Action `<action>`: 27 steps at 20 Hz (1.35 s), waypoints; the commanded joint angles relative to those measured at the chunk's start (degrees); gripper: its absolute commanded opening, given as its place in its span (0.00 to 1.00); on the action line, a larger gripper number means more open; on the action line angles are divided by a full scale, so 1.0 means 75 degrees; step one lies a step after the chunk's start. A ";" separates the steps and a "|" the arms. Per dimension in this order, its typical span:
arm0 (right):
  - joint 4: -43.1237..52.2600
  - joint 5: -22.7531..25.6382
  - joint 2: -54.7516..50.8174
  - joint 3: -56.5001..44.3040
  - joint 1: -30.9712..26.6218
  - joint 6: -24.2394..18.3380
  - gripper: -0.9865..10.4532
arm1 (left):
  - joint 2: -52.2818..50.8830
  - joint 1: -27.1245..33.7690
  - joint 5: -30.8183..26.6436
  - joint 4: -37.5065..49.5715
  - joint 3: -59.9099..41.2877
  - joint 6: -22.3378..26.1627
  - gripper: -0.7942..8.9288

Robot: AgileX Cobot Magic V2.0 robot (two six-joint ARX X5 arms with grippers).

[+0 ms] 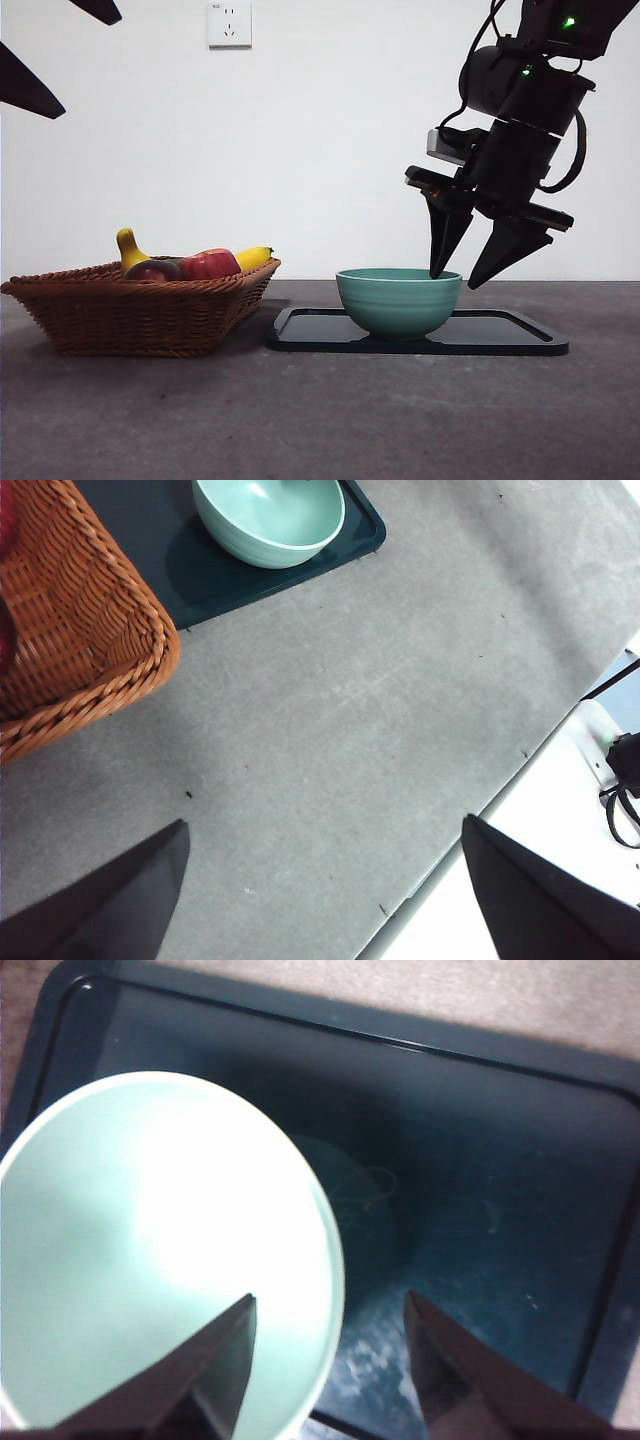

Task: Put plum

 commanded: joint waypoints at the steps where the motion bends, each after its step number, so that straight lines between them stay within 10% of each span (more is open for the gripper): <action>1: 0.0064 0.0003 0.0323 0.0172 0.0038 -0.0085 0.27 | 0.0050 -0.0029 0.0047 0.0070 0.0140 0.0093 0.53; 6: 0.0152 -0.0012 0.0382 0.0172 0.0044 -0.0096 0.09 | 0.0050 -0.0029 0.0047 0.0044 0.0140 0.0093 0.53; 27: -0.2011 0.0006 -0.4438 -0.0807 0.0895 -0.0545 0.09 | 0.0050 -0.0029 0.0044 0.0029 0.0140 0.0093 0.53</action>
